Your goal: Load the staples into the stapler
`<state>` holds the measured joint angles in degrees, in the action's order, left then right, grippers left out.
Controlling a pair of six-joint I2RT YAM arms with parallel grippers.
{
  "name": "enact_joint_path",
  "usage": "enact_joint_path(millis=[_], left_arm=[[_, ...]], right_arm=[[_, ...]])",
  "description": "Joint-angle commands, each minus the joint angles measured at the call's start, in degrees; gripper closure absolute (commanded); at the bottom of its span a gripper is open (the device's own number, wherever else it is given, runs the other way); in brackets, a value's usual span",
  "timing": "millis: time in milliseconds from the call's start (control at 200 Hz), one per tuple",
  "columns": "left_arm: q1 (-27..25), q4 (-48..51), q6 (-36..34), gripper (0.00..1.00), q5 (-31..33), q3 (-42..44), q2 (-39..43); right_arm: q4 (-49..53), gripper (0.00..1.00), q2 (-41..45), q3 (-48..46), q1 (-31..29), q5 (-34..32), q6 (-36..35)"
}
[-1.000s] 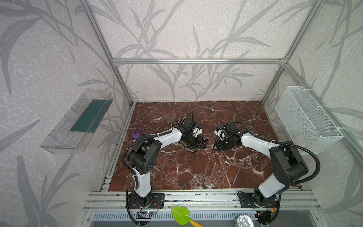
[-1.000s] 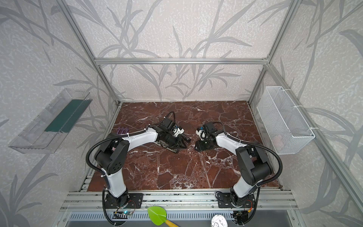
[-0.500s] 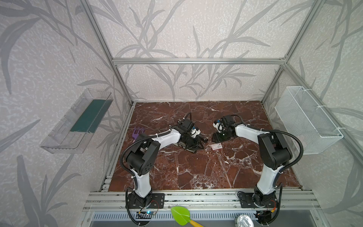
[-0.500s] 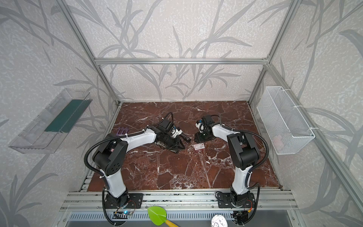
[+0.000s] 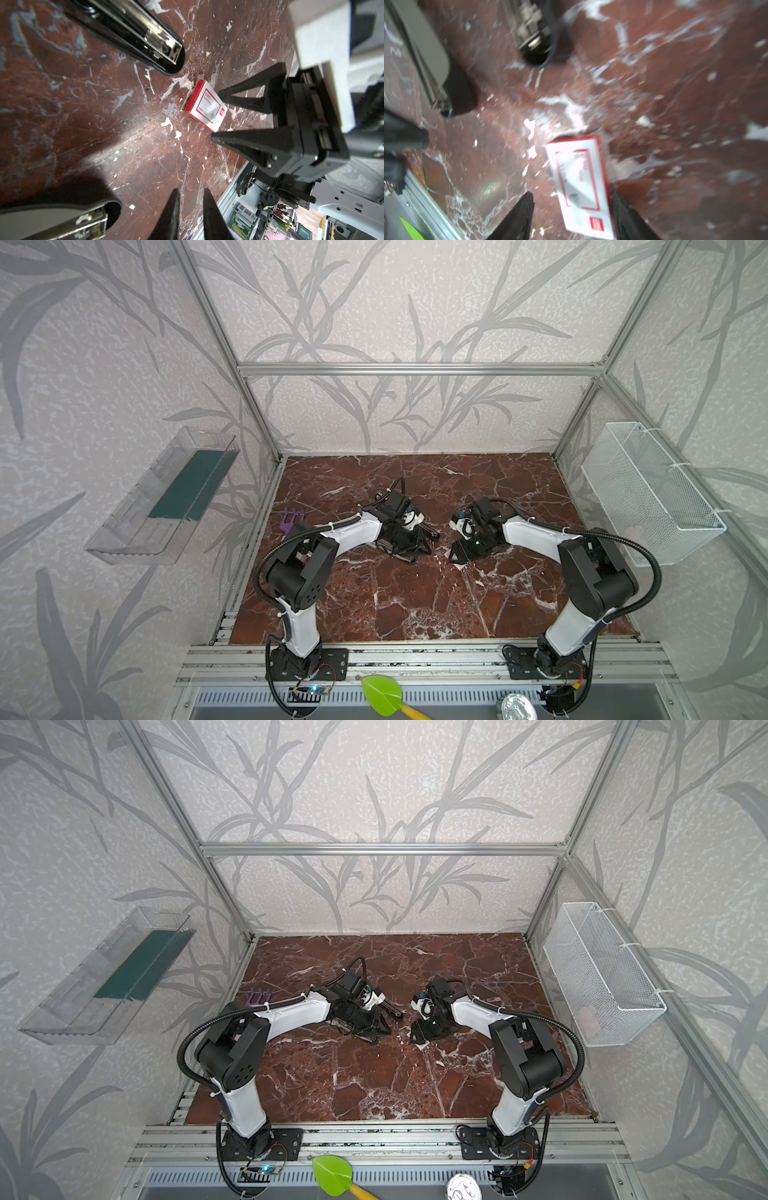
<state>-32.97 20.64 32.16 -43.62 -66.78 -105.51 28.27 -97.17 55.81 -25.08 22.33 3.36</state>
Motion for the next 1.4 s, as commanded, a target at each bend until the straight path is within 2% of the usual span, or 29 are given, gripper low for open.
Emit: enact_joint_path(millis=[0,145,595,810,985,1085,1240,1395], left_arm=[[0.19,0.32,-0.34,0.77,-0.59,-1.13,0.00],[0.24,0.46,-0.34,0.77,-0.52,-1.03,0.14],[0.53,-0.23,0.01,0.77,0.01,0.76,1.31],[0.63,-0.56,0.12,0.77,0.11,1.47,1.73],[0.78,-0.68,0.32,0.77,0.22,2.08,2.28],[0.93,-0.65,0.43,0.77,0.32,2.05,2.39],[1.24,-0.63,0.75,0.77,0.13,1.16,2.48],[2.33,0.16,0.47,0.77,-0.59,0.00,3.65]], right_arm=[[0.84,0.38,3.23,-0.07,-2.07,-7.63,0.10],[0.49,0.38,2.53,1.80,-4.92,-13.62,-0.63],[1.57,0.38,-5.02,6.24,-10.88,-19.82,0.37],[-0.97,0.39,-6.42,5.91,-11.71,-22.18,1.76],[-2.23,0.53,-7.00,5.91,-12.19,-23.16,1.55],[-3.85,0.58,-5.04,4.58,-12.27,-23.38,1.05],[-10.39,0.60,2.61,-0.28,-12.25,-22.48,-1.36],[-19.93,0.59,11.09,-7.21,-12.27,-17.61,-6.98]])
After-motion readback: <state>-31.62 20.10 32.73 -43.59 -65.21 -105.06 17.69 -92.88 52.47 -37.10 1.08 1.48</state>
